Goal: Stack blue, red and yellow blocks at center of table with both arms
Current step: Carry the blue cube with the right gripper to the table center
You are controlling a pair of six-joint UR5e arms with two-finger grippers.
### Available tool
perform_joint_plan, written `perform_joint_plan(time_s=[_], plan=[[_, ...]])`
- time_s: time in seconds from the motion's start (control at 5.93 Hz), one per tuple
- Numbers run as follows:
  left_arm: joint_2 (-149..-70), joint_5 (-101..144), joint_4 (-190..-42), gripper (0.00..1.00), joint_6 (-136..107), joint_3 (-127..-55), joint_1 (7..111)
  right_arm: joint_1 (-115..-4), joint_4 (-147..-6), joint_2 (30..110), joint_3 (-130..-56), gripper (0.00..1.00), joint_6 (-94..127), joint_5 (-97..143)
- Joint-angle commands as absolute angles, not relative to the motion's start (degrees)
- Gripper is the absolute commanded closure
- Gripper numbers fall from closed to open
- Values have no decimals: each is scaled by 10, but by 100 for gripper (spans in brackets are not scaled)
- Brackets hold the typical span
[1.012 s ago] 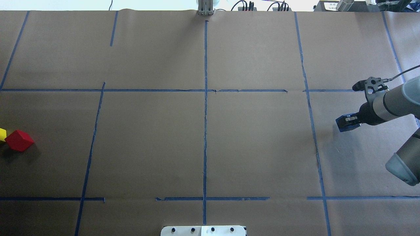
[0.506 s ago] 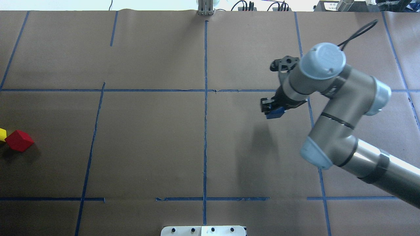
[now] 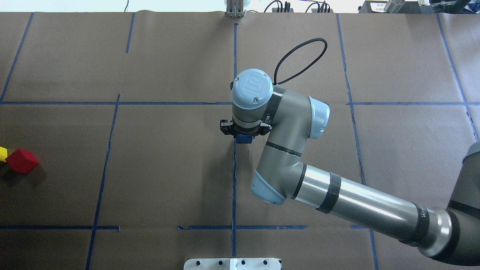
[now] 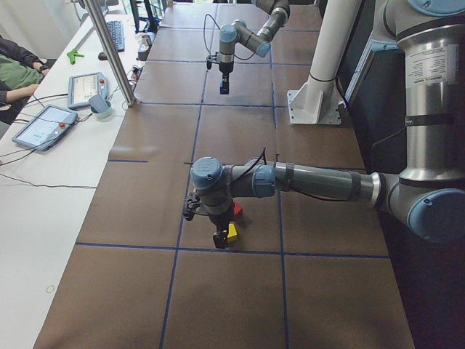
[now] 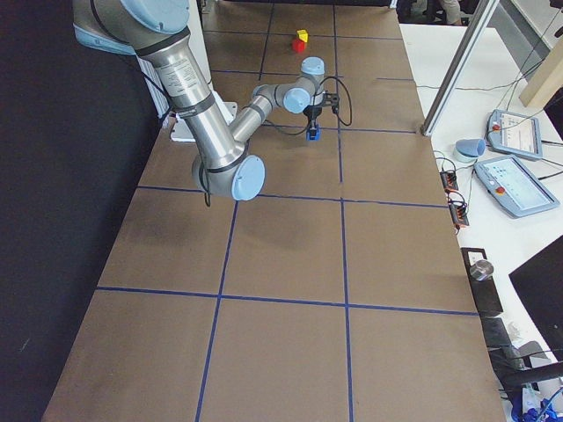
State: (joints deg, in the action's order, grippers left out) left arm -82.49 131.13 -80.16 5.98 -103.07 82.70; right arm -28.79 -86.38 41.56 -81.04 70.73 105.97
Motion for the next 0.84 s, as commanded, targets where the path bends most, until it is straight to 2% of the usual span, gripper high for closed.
perform_joint_plan(time_s=[0.0,0.17,0.51,0.67], plan=[[-825,1311,-802,0,60,-1031,826,-274,-863,402,-785,95,719,1049],[-824,1311,-802,0,60,-1031,826,-273,-862,402,-776,79,735,1048],[-824,1311,-802,0,60,-1030,825,-268,-846,400,-773,67,744,1037],[-824,1311,-802,0,60,-1030,825,-267,-846,400,-773,35,744,1034]])
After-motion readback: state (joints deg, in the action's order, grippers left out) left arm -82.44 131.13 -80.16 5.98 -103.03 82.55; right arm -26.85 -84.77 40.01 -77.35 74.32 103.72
